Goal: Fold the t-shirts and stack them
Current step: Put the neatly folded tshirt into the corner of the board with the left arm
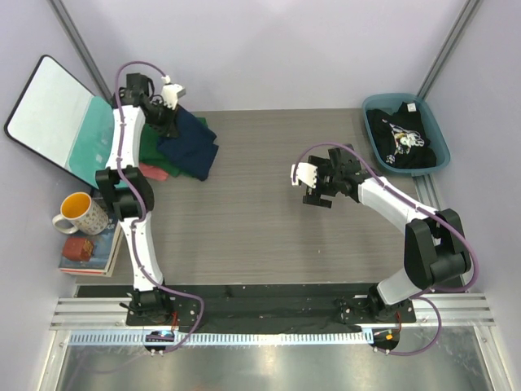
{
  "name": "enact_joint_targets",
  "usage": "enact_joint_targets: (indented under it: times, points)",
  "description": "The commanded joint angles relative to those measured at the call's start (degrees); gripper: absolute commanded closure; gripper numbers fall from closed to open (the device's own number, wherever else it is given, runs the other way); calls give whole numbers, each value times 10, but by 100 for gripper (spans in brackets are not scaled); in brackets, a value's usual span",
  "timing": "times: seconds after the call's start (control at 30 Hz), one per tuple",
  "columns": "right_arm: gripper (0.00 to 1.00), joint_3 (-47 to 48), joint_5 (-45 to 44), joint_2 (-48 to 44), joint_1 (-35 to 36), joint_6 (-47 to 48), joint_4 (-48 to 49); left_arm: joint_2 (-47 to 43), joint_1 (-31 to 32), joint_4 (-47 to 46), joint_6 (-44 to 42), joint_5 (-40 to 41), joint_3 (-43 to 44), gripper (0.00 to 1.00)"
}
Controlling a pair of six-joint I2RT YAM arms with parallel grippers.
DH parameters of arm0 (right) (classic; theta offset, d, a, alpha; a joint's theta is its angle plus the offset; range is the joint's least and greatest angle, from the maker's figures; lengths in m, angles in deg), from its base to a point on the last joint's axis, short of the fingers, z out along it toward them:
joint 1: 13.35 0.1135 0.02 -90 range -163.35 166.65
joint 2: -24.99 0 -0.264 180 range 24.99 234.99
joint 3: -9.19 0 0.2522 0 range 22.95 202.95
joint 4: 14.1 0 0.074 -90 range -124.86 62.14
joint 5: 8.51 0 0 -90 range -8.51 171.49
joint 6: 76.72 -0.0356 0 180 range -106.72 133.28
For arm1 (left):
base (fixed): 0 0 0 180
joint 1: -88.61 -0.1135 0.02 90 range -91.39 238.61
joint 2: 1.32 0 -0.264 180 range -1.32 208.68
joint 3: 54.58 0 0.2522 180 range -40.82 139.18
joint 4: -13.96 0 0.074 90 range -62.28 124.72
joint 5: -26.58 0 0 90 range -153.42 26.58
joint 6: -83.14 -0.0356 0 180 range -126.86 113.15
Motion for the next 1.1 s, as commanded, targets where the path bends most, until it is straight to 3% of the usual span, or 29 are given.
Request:
enact_joint_targets:
  times: [0.0,0.23,0.53,0.6,0.63,0.73,0.77,0.83,0.97,1.07]
  points:
    - [0,13,-5,-8,-2,-5,25,-32,-1,-26,-39,23,-15,100]
    - [0,13,-10,-7,-5,-3,25,-10,-48,-61,-4,131,-30,100]
    - [0,28,-7,10,-5,-3,26,14,-55,-101,0,221,-19,100]
    - [0,33,-7,14,-5,-4,27,20,-54,-99,8,222,-19,76]
    - [0,34,-7,15,-5,-4,27,21,-54,-96,13,222,-20,55]
    - [1,36,-14,18,-5,-3,27,19,-54,-92,20,230,-33,41]
    - [0,37,-15,17,-5,-4,27,17,-54,-93,27,242,-39,23]
    - [0,37,-16,18,-5,-5,27,1,-55,-104,36,253,-65,0]
    - [0,35,-15,16,-5,-6,27,-53,-57,-182,72,321,-151,0]
    - [1,34,-16,15,-5,-5,26,-103,-58,-248,89,326,-211,0]
